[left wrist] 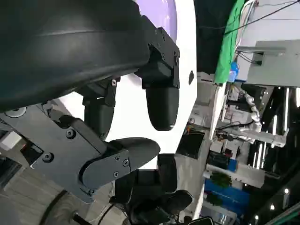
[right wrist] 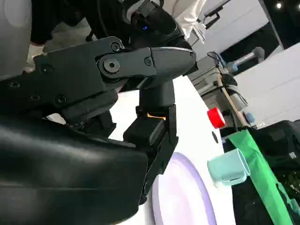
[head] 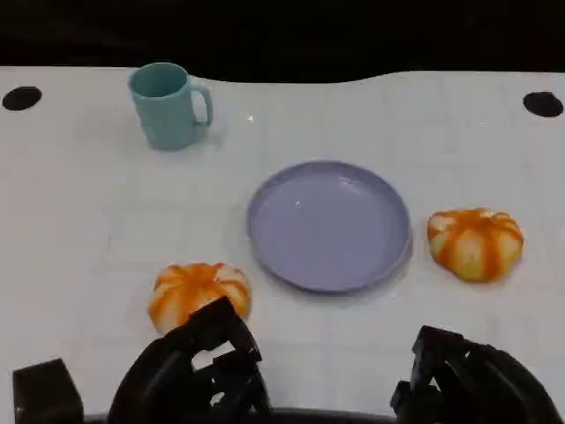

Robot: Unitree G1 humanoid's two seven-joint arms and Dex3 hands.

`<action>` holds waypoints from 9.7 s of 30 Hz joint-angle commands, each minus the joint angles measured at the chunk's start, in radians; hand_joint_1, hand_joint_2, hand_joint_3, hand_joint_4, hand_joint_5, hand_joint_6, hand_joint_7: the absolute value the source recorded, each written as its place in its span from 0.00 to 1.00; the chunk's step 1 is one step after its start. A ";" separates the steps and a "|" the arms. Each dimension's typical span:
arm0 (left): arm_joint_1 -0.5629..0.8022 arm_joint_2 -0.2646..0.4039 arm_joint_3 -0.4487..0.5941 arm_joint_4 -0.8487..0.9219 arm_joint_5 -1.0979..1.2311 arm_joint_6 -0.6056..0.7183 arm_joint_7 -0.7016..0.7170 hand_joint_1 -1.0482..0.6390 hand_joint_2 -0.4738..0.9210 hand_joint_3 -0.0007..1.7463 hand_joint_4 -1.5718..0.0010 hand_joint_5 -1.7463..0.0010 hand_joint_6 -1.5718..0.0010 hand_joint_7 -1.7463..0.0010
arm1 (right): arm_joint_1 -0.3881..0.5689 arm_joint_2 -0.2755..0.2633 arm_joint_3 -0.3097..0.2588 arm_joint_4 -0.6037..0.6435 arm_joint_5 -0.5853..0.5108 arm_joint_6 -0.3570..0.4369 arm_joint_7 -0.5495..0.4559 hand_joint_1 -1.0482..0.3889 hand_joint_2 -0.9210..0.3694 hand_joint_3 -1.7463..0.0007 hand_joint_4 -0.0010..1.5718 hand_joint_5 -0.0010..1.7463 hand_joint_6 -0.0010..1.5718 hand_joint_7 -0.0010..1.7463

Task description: Grasp the bread from the table and place it into the plate.

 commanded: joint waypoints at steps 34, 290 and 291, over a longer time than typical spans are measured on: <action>0.005 -0.013 0.020 -0.011 0.124 -0.163 0.083 0.35 0.99 0.06 0.78 0.16 0.75 0.36 | -0.001 -0.002 0.007 -0.020 -0.004 0.011 -0.015 0.24 0.00 0.86 0.55 0.92 0.49 0.77; 0.026 0.039 -0.012 -0.052 -0.069 0.028 0.015 0.43 0.95 0.05 0.60 0.00 0.72 0.02 | 0.011 0.003 0.031 -0.034 -0.006 0.022 -0.015 0.24 0.00 0.86 0.55 0.91 0.49 0.78; 0.025 0.038 -0.011 -0.050 -0.070 0.029 0.011 0.43 0.95 0.05 0.60 0.00 0.72 0.02 | 0.011 0.002 0.030 -0.036 -0.007 0.023 -0.017 0.24 0.00 0.86 0.55 0.91 0.49 0.78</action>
